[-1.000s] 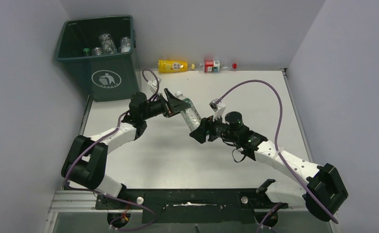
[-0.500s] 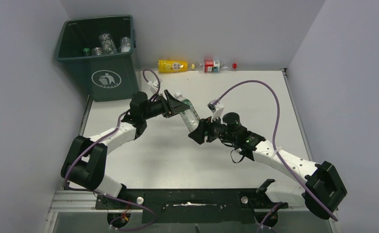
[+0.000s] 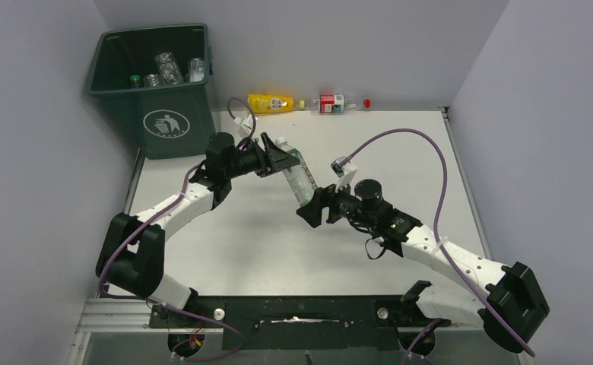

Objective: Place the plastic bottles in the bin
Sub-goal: Place the plastic bottle in the trash bin.

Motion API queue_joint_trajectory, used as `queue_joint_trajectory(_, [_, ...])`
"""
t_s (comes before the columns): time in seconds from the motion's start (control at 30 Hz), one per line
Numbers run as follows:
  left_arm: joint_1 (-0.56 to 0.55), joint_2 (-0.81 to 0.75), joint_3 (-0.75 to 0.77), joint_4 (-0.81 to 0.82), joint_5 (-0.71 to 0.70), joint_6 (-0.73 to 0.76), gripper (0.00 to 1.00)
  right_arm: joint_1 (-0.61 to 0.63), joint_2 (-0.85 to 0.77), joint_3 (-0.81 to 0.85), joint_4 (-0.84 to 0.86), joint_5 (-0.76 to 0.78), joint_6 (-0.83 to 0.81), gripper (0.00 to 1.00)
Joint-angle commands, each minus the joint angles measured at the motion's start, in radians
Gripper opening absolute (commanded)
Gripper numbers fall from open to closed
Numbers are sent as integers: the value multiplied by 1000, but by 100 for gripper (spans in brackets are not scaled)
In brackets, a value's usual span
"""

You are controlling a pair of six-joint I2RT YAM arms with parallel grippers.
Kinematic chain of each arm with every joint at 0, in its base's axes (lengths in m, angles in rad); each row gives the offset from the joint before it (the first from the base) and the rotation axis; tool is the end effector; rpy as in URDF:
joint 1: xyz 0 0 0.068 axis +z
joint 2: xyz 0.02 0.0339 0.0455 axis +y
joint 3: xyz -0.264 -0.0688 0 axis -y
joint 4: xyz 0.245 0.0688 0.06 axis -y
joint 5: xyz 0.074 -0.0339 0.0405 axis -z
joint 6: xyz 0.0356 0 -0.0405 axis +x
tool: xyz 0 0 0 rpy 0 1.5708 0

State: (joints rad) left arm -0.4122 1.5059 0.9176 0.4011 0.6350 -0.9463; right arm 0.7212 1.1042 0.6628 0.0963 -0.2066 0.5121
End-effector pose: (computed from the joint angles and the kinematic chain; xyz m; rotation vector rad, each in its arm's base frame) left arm 0.3038 -0.1559 0.2718 -0.0025 1.9924 -1.4919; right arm 0.1835 0.1711 0.2620 -0.3610 2.0146 1.0027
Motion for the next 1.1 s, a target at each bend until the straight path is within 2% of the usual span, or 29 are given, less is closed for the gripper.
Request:
queue_joint_trajectory(0.0, [-11, 11, 93, -10, -22, 50, 43, 5, -33, -4, 62, 14, -6, 88])
queue_joint_trajectory(0.2, [-30, 39, 167, -100, -31, 107, 42, -1, -60, 8, 12, 46, -19, 100])
queue_joint_trajectory(0.47, [-34, 38, 199, -153, -32, 142, 41, -57, -106, 4, -41, 85, 5, 98])
queue_joint_trajectory(0.7, [-34, 37, 204, -157, -30, 149, 40, -134, -134, -19, -33, 25, 26, 98])
queue_joint_trajectory(0.87, [-30, 28, 219, -190, -37, 174, 40, -146, -156, -25, -57, 43, 25, 98])
queue_joint_trajectory(1.07, [27, 33, 328, -291, -40, 244, 40, -151, -188, -35, -111, 99, 36, 98])
